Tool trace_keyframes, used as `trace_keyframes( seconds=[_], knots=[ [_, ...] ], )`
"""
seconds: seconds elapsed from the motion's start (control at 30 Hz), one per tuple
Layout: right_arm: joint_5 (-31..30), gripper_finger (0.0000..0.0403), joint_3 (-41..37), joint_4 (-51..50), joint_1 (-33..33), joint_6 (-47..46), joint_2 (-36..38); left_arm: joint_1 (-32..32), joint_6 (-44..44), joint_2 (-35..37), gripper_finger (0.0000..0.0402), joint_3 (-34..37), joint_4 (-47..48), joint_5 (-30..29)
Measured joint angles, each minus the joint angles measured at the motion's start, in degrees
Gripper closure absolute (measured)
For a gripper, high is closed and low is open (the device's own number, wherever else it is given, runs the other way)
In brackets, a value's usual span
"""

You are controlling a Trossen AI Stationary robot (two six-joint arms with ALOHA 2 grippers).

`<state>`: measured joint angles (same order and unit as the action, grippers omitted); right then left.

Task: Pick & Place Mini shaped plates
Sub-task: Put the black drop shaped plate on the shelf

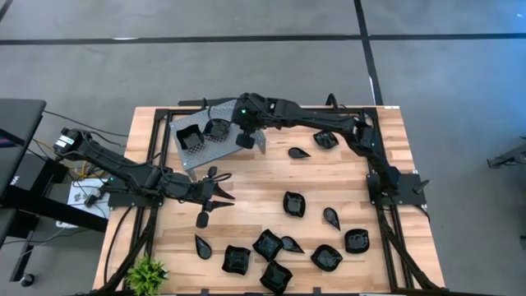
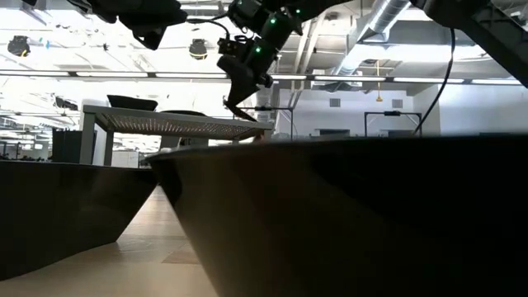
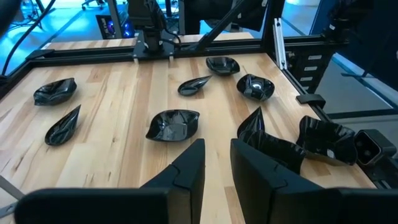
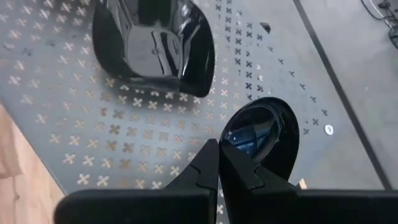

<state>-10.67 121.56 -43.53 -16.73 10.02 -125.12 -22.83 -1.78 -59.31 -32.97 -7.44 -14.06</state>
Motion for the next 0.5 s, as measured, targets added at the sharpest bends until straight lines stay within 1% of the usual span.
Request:
trace_keyframes(
  seconds=[0.1,0.3,0.33,0.5],
  knots=[
    [1.8,0.0401,0.0,-0.2,-0.5,0.0,0.0,0.0,0.0,0.0,0.0324,0.0,0.0,0.0],
    [1.7,0.04,0.0,-1.0,-0.9,0.4,-3.1,0.0,0.0,0.0,0.0324,0.0,0.0,0.0],
    [1.6,0.04,0.0,0.0,-0.9,0.5,-3.6,0.0,0.0,0.0,0.0324,0.0,0.0,0.0],
    [1.3,0.04,0.1,0.8,-0.7,2.0,-4.0,0.0,-0.1,0.0,0.0324,0.0,0.0,0.0]
  ],
)
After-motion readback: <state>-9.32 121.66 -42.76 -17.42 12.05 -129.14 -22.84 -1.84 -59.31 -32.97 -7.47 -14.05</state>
